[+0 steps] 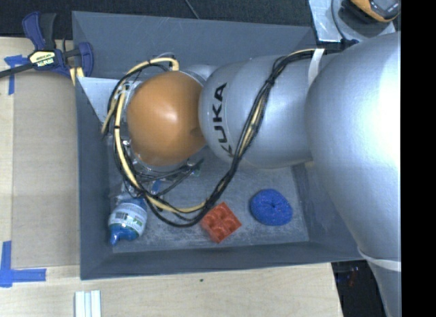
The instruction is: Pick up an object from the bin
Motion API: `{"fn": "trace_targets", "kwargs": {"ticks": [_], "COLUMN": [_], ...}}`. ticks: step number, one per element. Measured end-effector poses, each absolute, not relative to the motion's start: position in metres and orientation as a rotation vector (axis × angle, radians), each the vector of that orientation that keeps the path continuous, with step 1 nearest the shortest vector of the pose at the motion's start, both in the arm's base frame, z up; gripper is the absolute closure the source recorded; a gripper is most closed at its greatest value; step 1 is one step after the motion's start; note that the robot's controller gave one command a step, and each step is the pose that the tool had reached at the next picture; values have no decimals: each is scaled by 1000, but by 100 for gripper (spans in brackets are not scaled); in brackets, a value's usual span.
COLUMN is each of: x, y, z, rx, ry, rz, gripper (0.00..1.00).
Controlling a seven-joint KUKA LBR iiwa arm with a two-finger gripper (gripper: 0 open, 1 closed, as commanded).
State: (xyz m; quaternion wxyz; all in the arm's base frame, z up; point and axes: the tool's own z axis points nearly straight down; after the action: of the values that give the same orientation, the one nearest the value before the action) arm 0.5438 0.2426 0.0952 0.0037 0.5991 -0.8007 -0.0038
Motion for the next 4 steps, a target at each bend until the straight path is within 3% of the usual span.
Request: {"fn": "trace_targets", "kwargs": {"ticks": [1, 4], "x": [546, 546], "y": [244, 244], "z": [127, 153], "rx": [1879, 1875], "ry": [-2520, -2526], "rz": [-10, -12], "gripper": [100, 100]}}
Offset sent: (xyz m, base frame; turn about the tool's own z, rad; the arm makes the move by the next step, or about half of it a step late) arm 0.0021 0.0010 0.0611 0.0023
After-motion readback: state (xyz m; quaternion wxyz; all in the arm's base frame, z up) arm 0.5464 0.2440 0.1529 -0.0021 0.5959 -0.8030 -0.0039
